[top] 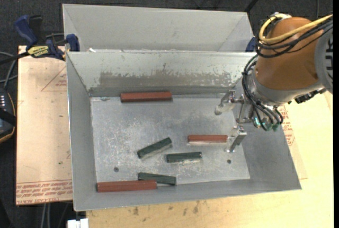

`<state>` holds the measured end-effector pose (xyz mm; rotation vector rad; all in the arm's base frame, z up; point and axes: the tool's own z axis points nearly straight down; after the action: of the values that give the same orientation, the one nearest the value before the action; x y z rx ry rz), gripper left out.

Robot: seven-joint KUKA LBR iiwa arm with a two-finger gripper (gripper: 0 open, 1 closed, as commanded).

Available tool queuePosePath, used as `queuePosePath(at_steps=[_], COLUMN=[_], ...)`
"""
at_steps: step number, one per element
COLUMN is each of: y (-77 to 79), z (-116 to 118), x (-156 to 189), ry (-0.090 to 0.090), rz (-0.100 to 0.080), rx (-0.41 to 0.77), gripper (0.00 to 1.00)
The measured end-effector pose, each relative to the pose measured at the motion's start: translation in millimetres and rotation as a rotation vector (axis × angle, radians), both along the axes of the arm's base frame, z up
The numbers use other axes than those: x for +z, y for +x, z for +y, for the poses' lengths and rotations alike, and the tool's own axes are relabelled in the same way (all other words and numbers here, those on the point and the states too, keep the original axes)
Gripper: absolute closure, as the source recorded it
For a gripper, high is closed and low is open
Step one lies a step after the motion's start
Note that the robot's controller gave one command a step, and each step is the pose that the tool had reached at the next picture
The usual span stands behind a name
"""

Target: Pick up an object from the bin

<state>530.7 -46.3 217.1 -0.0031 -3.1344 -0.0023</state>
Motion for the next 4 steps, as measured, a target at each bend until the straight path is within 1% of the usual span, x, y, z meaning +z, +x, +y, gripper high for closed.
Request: queuePosePath(at_steps=[1,2,3,4], y=[1.6,33.5,32.4,32.4], z=[0.1,-4.4,-44.6,-44.6], x=[3.9,-45.0,-139.5,-139.5], ry=[-0.001,-0.001,-0.002,-0.002], rz=[-0.008,-0.017,-0.026,-0.026], rx=[0.002,-0.008,0.012,0.013], gripper=[0.00,0.00,1.00,1.00])
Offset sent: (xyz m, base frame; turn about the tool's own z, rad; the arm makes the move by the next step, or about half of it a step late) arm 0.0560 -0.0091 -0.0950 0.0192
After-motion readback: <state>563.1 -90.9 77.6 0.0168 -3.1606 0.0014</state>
